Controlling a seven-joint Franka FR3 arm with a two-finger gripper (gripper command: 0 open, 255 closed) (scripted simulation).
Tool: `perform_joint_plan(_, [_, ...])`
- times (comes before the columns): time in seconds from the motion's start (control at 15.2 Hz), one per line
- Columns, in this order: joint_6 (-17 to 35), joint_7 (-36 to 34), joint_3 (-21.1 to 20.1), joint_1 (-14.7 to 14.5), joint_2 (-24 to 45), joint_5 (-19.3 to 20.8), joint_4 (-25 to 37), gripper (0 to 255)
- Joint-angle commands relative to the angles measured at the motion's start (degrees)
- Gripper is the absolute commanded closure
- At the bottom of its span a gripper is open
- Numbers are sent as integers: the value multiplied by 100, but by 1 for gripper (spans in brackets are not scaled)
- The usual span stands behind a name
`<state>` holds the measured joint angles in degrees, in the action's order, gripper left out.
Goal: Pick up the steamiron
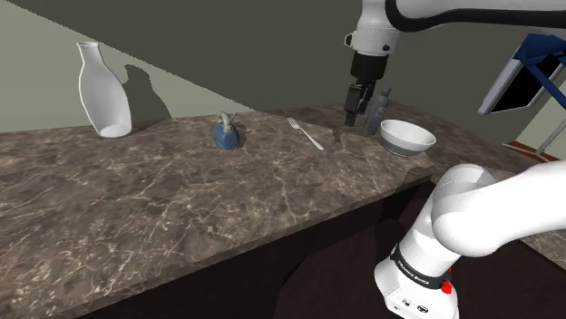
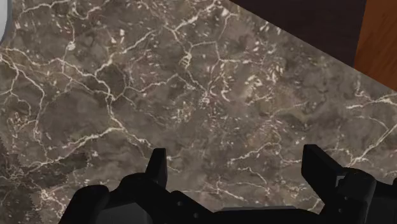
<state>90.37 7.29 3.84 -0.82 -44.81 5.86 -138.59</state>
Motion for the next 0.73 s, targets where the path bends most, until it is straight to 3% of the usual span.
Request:
perform_joint_plan(0.0, [0,0,0,0,0,0,0,0])
perform_joint_plan(0.66, [645,-574,-296,-277,2239,-609,1410,0])
